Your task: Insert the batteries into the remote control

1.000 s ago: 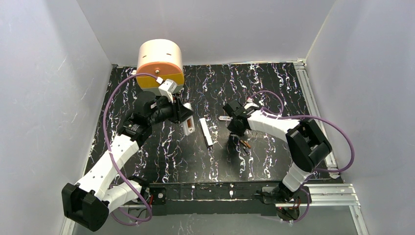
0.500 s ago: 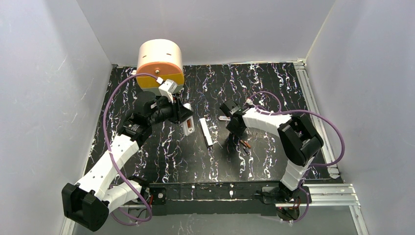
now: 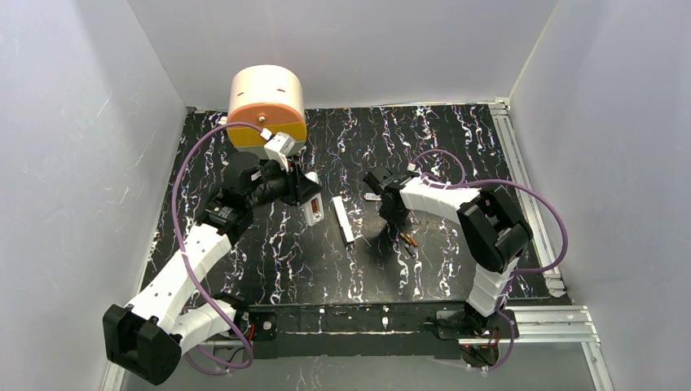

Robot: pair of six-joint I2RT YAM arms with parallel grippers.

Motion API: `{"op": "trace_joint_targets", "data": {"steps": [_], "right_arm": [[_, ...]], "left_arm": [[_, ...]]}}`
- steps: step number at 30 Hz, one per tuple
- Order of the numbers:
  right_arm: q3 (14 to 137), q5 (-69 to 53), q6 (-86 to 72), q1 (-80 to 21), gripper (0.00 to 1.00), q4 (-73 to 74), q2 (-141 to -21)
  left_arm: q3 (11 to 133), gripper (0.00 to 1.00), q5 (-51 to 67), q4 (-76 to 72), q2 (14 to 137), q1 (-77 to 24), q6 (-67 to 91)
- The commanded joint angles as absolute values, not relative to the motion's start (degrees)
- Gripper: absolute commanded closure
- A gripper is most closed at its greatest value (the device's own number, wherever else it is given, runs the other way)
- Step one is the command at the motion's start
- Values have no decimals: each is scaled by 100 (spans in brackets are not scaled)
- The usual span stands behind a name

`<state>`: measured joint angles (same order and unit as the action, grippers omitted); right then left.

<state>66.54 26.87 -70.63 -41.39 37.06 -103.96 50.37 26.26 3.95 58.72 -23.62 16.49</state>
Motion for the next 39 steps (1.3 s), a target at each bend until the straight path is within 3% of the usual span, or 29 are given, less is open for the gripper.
{"op": "trace_joint_targets", "data": {"steps": [1,8,14,24,39], "right_arm": [[6583,2714,-6711,-4131,73,3563,-10593],[6448,2462,-5539,-4138,90,2835,-10387],[6459,2741,-4827,-4149,95,2667,-9517],[6118,1994,-3469,-4373,96,1757,-8001],[5529,1988,-2330,-5781,93,-198,-6682]], "left_arm": [[5030,100,2615,358,5782,-2343,1617],[5036,100,2738,313,6090,-2345,1943],[5297,100,3167,-49,6760,-2346,2807],[5654,100,3590,-389,7783,-2338,4187],[6412,100,4163,824,8241,-2329,4227]]}}
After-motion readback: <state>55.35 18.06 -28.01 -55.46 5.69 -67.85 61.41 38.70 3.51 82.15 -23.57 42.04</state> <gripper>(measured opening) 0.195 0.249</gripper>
